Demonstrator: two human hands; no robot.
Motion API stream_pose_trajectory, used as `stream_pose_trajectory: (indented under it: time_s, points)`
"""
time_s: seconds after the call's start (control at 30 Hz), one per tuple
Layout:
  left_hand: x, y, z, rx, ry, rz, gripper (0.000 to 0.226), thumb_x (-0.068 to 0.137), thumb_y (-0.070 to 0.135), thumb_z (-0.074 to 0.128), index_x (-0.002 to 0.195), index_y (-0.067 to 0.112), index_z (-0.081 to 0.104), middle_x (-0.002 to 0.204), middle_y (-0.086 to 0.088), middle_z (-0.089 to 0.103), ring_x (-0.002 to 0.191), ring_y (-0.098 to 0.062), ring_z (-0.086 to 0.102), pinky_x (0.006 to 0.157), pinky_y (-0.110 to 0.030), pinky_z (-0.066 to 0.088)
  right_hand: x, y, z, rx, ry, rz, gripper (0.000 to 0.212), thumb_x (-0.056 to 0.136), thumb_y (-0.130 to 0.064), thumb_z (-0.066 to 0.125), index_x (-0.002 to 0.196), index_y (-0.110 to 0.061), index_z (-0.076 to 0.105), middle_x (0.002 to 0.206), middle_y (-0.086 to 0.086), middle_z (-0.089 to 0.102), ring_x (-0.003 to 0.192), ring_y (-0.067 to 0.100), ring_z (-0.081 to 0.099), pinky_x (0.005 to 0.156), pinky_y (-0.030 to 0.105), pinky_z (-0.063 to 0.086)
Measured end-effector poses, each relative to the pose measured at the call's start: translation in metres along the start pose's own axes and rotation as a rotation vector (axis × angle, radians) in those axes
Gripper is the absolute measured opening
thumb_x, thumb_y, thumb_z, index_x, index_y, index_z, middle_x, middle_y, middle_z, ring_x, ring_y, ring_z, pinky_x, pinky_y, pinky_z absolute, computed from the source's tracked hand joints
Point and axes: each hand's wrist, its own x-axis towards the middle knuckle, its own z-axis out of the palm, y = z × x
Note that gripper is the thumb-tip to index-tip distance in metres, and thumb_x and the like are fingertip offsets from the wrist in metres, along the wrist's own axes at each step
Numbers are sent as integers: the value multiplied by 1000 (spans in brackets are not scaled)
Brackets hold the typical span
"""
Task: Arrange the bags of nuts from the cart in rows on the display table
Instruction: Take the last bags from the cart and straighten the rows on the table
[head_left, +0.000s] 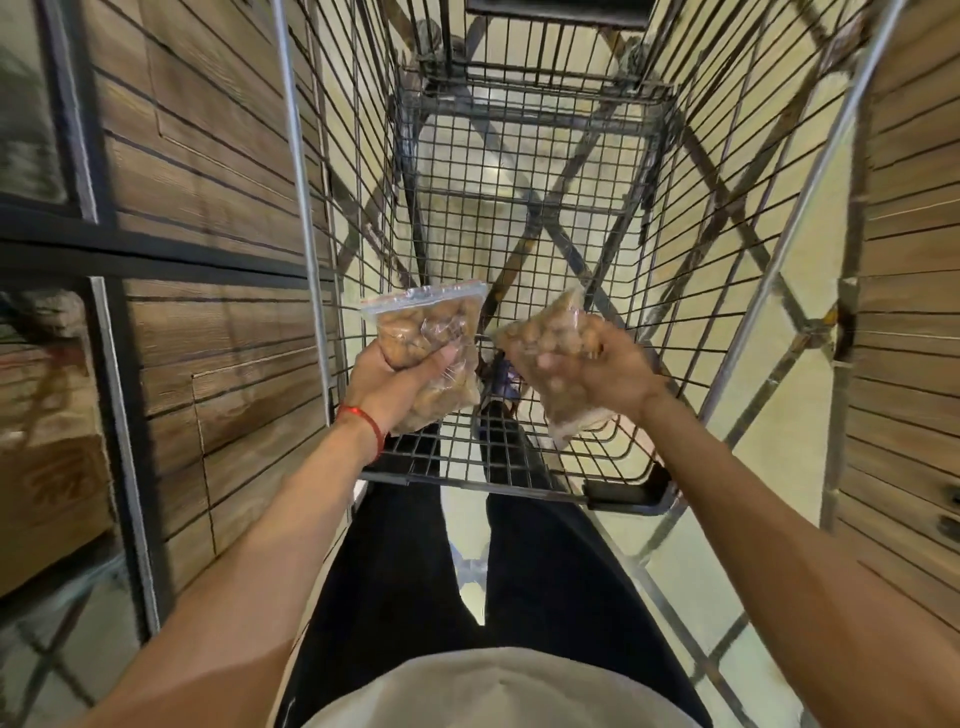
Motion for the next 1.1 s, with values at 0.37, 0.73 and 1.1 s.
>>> stream_pose_trajectory:
  time_s: [0.37,0.73,1.1]
  points:
    - [-97,36,-16,-320,11,142,32,83,17,80,114,8,74,96,0,81,82,-6,77,71,-16,57,-78,-54,1,427,-140,-73,60,78,-38,87,128,-11,72,121,13,78,110,33,76,98,49,60]
    - [-184,-37,-71,-597,97,235,65,74,37,87,128,6,67,117,-16,77,109,-40,73,99,-54,56,-151,-65,38,265,-363,-176,96,64,-55,96,142,-14,58,133,17,73,123,38,70,105,51,54]
    - [-325,-184,-104,-993,350,186,71,71,33,86,128,-2,66,116,-25,74,91,-33,74,69,-34,61,-251,-27,148,52,-521,-173,107,50,-60,101,137,-8,66,125,19,76,104,32,77,82,41,65]
